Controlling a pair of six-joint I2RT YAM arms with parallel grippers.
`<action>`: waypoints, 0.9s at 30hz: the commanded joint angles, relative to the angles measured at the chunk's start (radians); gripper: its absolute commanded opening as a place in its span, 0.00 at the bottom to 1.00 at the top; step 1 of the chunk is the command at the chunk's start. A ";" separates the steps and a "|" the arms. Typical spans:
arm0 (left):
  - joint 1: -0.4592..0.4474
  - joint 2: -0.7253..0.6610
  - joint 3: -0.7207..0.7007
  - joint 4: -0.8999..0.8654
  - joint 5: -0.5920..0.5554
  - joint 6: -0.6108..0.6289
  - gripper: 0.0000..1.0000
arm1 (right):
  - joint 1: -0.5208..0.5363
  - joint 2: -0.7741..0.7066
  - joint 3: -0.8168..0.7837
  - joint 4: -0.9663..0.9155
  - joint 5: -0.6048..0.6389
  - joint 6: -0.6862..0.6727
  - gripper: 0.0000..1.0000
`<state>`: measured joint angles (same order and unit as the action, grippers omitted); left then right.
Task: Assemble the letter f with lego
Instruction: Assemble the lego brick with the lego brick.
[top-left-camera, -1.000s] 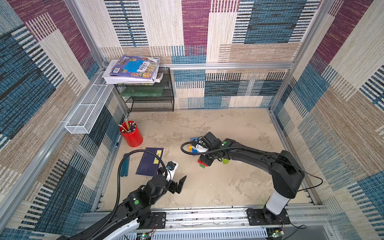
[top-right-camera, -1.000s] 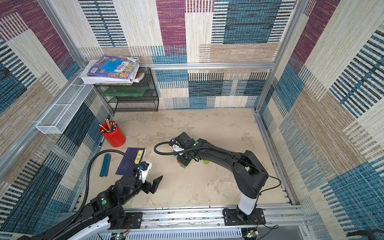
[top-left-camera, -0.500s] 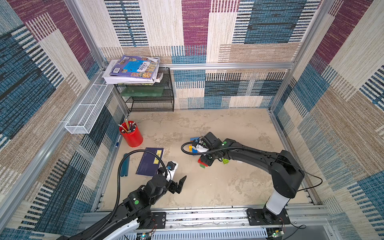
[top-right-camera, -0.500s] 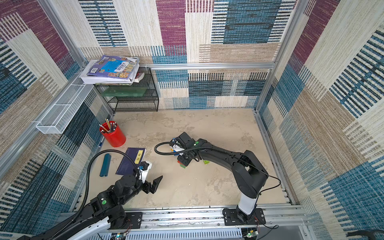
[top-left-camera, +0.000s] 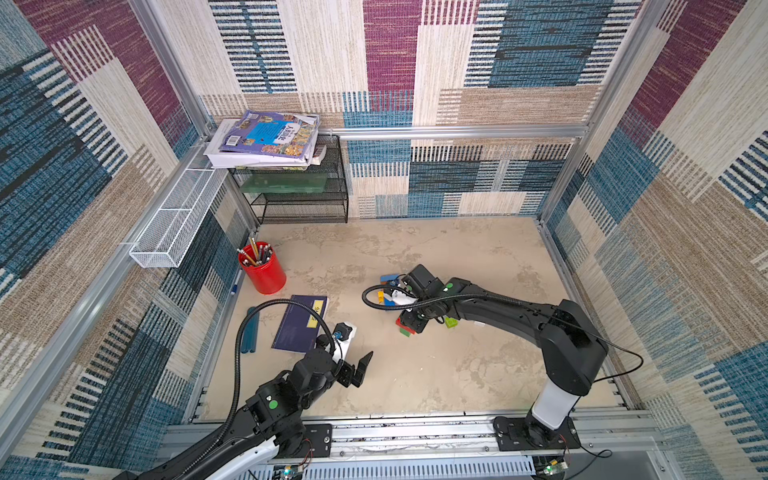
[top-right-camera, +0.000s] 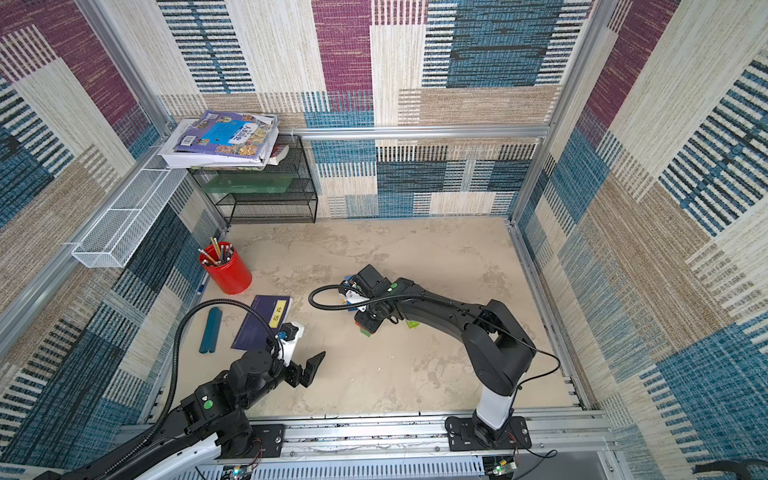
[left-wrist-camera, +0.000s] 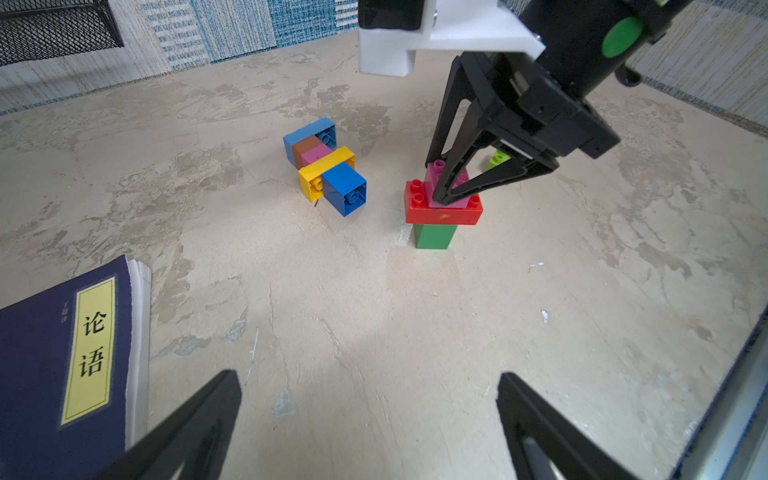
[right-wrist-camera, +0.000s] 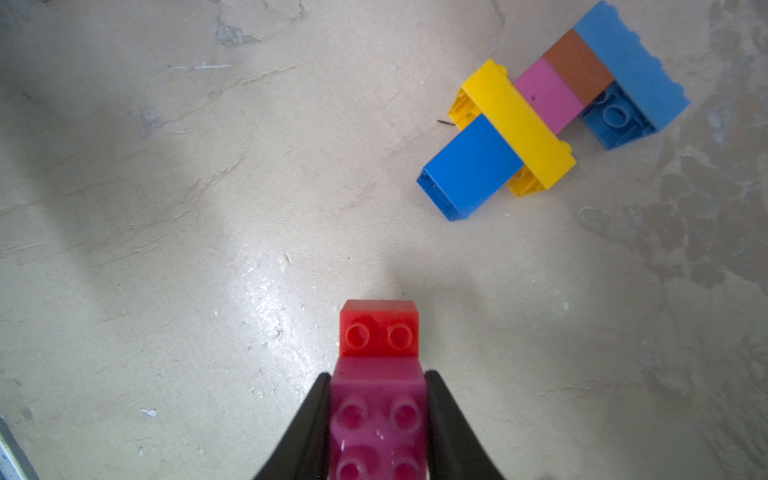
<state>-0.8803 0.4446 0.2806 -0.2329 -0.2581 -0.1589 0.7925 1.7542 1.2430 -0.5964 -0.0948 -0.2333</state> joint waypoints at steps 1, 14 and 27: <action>-0.001 0.000 0.003 0.019 -0.004 -0.004 0.99 | 0.001 0.019 -0.015 -0.056 0.000 -0.005 0.25; -0.001 0.000 0.003 0.021 -0.004 -0.004 0.99 | 0.023 -0.006 -0.098 -0.006 0.047 0.070 0.23; -0.001 0.001 0.001 0.023 -0.006 -0.004 0.99 | -0.044 -0.105 -0.073 -0.014 0.059 0.057 0.24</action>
<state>-0.8803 0.4446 0.2806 -0.2329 -0.2581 -0.1593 0.7525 1.6588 1.1648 -0.5907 -0.0429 -0.1761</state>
